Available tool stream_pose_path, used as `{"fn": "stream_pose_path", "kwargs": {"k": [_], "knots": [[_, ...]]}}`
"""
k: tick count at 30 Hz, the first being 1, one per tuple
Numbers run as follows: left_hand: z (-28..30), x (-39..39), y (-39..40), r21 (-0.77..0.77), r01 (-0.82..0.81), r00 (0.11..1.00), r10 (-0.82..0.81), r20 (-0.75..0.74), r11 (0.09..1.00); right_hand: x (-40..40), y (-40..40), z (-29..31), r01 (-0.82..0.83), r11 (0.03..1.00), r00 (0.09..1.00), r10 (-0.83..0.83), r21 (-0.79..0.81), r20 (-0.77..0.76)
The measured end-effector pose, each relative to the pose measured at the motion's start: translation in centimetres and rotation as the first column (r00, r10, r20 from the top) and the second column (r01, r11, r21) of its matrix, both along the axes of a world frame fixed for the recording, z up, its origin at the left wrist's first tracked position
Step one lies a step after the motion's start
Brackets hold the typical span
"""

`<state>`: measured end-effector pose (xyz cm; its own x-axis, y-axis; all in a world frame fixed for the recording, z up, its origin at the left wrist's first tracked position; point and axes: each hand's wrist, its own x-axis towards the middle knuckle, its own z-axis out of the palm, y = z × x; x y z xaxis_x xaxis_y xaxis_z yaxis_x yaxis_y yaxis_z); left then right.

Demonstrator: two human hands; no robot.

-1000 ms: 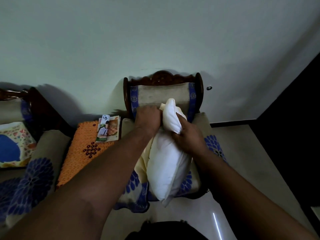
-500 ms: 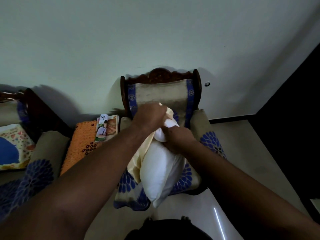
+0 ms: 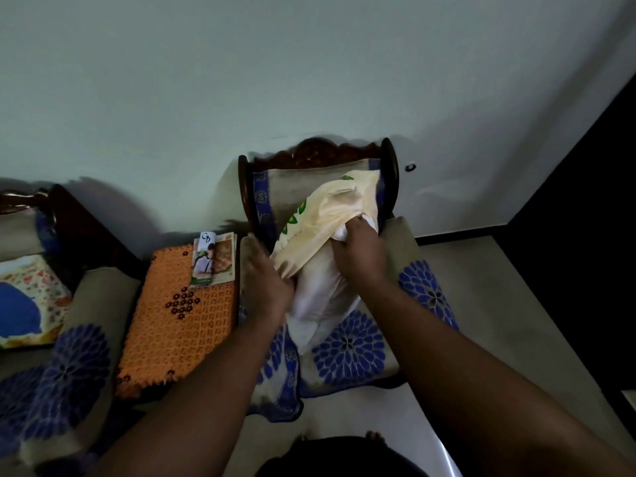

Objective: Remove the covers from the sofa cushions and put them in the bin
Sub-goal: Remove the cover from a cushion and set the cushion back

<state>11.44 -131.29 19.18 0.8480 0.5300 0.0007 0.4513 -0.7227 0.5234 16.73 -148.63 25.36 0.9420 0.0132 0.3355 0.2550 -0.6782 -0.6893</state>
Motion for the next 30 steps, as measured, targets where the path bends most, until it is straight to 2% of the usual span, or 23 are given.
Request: {"fn": "stream_pose_path", "kwargs": {"k": [2,3,4,6,8,10,12,13,14,15,16,17,19,21,24,26,28,30], "knots": [[0.4,-0.8,-0.5,-0.301,0.032,0.98,-0.089,-0.177,0.953,-0.1,0.3,-0.5,0.057,0.992,0.997,-0.05,0.114,-0.067],[0.5,-1.5,-1.4,-0.407,0.029,0.968,-0.128,-0.217,0.913,0.1,0.6,-0.8,0.088,0.978,0.992,-0.07,0.19,-0.102],[1.0,-2.2,-2.2,-0.474,0.014,0.972,-0.123,-0.2,0.881,0.4,0.9,-0.8,0.083,0.959,0.99,-0.047,0.271,-0.135],[0.8,-2.8,-3.1,-0.525,-0.054,0.992,-0.014,-0.125,0.849,1.1,0.9,0.0,-0.061,0.923,0.973,0.14,0.38,-0.183],[0.8,-2.8,-3.3,-0.626,-0.141,0.99,0.12,-0.076,0.767,1.2,0.2,0.5,-0.277,0.909,0.892,0.364,0.312,-0.269],[1.5,-2.3,-3.0,-0.755,-0.152,0.979,0.2,-0.028,0.637,-0.2,0.0,0.0,-0.382,0.917,0.842,0.396,0.114,-0.366],[2.0,-1.2,-2.9,-0.81,-0.121,0.977,0.214,0.006,0.574,-3.4,0.2,-1.2,-0.238,0.971,0.886,0.234,0.041,-0.401],[2.3,-0.9,-3.3,-0.818,-0.11,0.978,0.208,0.013,0.564,-5.1,0.4,-2.2,-0.095,0.987,0.881,0.143,0.127,-0.45],[2.6,-0.7,-3.7,-0.826,-0.096,0.981,0.194,0.016,0.555,-6.3,0.5,-3.4,0.041,0.954,0.836,0.13,0.297,-0.532],[2.6,-0.7,-4.0,-0.835,-0.077,0.986,0.165,0.017,0.545,-7.4,0.7,-3.9,0.162,0.864,0.774,0.188,0.476,-0.604],[2.4,-0.9,-4.4,-0.831,-0.053,0.992,0.124,0.019,0.553,-7.7,0.9,-5.0,0.25,0.788,0.735,0.223,0.562,-0.64],[2.1,-1.3,-4.7,-0.811,-0.035,0.997,0.079,0.014,0.583,-7.5,0.9,-6.0,0.273,0.799,0.747,0.175,0.536,-0.641],[1.9,-2.1,-5.3,-0.765,0.003,1.0,0.005,0.008,0.644,-6.8,0.0,-6.2,0.183,0.907,0.822,0.071,0.38,-0.565],[2.1,-2.0,-5.2,-0.748,0.004,1.0,0.018,0.021,0.664,-5.5,-1.6,-6.2,0.085,0.971,0.879,0.033,0.224,-0.476],[2.3,-1.6,-4.6,-0.837,-0.038,0.999,0.025,-0.029,0.546,-4.9,-3.3,-6.4,-0.015,0.98,0.946,0.078,0.2,-0.314],[2.4,-1.6,-4.5,-0.881,-0.085,0.995,-0.004,-0.098,0.465,-5.2,-2.7,-7.0,-0.1,0.955,0.952,0.174,0.28,-0.252],[2.7,-1.8,-4.4,-0.891,-0.105,0.991,-0.029,-0.131,0.442,-6.1,-1.5,-7.7,-0.057,0.944,0.967,0.133,0.324,-0.218],[3.0,-1.6,-4.2,-0.902,-0.12,0.989,-0.024,-0.143,0.414,-6.4,-1.1,-7.5,0.089,0.956,0.966,-0.014,0.281,-0.257]]}}
